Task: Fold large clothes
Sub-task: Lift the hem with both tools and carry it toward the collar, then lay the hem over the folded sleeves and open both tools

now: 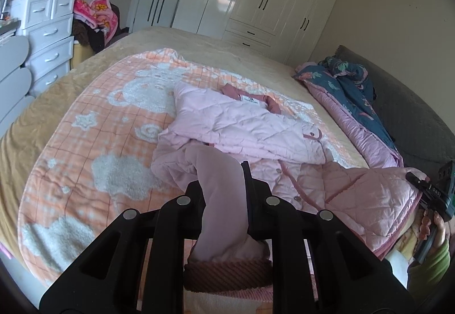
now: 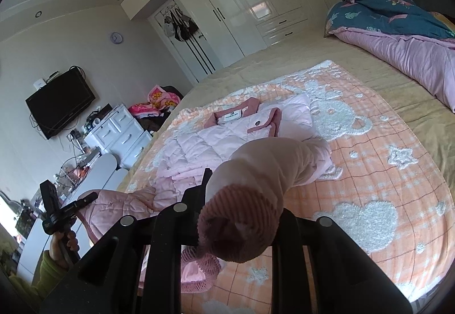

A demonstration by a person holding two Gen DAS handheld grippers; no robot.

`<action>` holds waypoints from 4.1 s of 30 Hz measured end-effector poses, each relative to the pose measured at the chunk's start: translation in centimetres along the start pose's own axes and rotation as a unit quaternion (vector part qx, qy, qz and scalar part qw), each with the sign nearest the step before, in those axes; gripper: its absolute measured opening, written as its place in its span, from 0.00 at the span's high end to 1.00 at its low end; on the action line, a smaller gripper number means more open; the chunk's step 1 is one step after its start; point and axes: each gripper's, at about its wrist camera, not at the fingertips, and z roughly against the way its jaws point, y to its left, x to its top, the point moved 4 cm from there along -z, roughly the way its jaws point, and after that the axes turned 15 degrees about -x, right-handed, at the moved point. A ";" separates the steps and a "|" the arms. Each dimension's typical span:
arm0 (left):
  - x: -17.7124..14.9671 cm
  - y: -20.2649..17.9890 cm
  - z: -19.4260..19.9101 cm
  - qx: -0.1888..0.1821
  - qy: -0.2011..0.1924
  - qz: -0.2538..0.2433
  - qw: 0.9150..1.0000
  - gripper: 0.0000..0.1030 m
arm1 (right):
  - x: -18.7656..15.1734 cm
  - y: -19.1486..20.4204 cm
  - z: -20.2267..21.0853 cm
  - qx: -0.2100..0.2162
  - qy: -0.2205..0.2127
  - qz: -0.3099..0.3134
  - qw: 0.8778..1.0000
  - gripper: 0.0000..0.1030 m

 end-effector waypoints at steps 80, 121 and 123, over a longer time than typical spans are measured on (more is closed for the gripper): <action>12.8 7.3 -15.5 0.109 -0.087 -0.001 0.990 0.89 | 15.1 -3.7 -22.9 -0.002 0.020 -0.139 0.990 0.57; 6.7 15.6 -18.3 0.080 0.021 0.082 0.993 0.09 | 5.7 -5.5 -28.3 -0.196 0.065 0.120 0.971 0.05; 6.3 14.9 -19.2 0.072 0.042 0.068 0.994 0.09 | 5.2 -5.5 -28.8 -0.184 0.074 0.127 0.972 0.06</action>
